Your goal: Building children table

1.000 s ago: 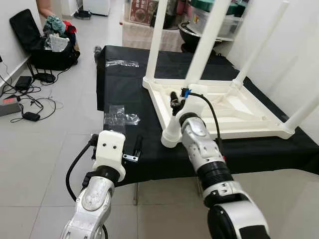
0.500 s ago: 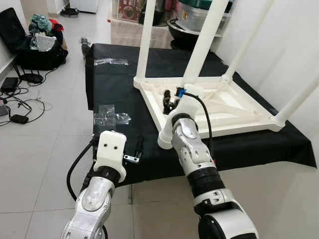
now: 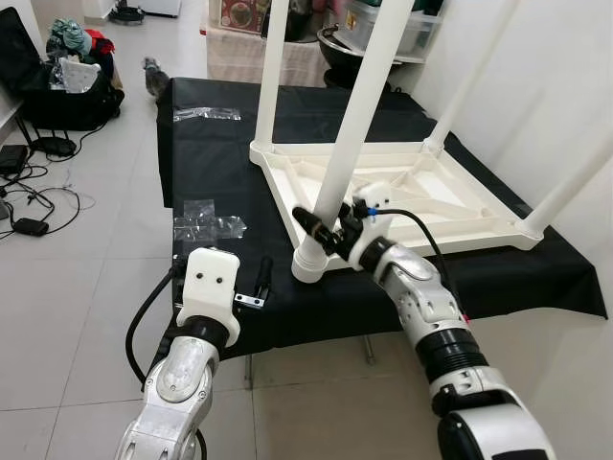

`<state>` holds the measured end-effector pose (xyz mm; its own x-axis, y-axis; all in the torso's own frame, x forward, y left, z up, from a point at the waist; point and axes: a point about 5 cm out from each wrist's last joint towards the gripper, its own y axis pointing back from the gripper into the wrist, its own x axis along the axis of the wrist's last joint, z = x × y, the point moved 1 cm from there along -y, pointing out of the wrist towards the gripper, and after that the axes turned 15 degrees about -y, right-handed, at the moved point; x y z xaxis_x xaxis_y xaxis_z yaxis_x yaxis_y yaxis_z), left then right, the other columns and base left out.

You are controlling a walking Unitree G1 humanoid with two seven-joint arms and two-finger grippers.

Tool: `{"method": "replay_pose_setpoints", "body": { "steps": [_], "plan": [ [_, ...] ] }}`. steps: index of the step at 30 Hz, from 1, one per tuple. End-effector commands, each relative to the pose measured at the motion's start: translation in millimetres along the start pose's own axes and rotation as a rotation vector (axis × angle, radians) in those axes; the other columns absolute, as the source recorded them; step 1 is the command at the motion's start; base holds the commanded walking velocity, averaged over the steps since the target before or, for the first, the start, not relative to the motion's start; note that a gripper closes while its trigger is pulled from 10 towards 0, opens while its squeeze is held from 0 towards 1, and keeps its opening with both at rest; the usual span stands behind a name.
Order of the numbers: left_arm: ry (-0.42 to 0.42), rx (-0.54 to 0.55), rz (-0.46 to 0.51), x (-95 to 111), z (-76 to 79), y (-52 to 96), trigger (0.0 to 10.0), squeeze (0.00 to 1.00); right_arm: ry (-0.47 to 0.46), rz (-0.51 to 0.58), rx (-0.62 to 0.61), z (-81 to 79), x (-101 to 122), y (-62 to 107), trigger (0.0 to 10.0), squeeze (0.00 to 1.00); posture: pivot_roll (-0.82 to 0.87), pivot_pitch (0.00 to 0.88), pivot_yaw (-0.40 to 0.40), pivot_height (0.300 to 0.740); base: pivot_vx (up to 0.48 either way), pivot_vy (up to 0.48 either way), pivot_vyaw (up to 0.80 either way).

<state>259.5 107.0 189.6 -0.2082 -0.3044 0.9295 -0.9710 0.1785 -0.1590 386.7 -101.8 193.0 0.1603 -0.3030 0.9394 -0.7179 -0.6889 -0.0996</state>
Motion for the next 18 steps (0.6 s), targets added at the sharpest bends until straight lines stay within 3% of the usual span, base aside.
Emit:
{"method": "replay_pose_setpoints", "body": {
  "steps": [1,6,14,15,16,18],
  "plan": [
    [-0.008,-0.009,-0.009,-1.8,4.3,0.7,10.0,0.0,-0.022,-0.035,0.089,-6.9,3.9,-8.4,10.0,0.0,0.14,0.114,-0.197,0.74,0.0,0.0,0.0],
    [-0.008,-0.007,-0.008,-0.5,4.9,2.1,10.0,0.0,-0.02,-0.079,0.21,-22.8,13.5,-27.3,10.0,0.0,0.16,0.12,-0.208,0.74,0.0,0.0,0.0],
    [-0.01,0.001,-0.007,2.1,4.2,5.2,10.0,0.0,-0.001,-0.12,0.32,-36.6,20.3,-39.6,10.0,0.0,0.17,0.134,-0.222,0.74,0.0,0.0,0.0],
    [-0.009,0.004,-0.007,2.4,3.9,5.6,10.0,0.0,-0.002,-0.106,0.319,-37.5,22.7,-41.2,9.5,0.0,0.16,0.136,-0.225,0.74,0.0,0.0,0.0],
    [-0.008,0.006,-0.007,2.4,3.8,5.8,10.0,0.0,-0.006,-0.088,0.319,-38.7,24.9,-43.0,0.0,0.0,0.16,0.135,-0.224,0.74,0.0,0.0,0.0],
    [-0.005,0.007,-0.009,2.0,4.3,6.4,10.0,0.0,0.013,-0.057,0.283,-38.3,28.1,-45.5,0.0,0.0,0.16,0.132,-0.224,0.74,0.0,0.0,0.0]
  ]
}}
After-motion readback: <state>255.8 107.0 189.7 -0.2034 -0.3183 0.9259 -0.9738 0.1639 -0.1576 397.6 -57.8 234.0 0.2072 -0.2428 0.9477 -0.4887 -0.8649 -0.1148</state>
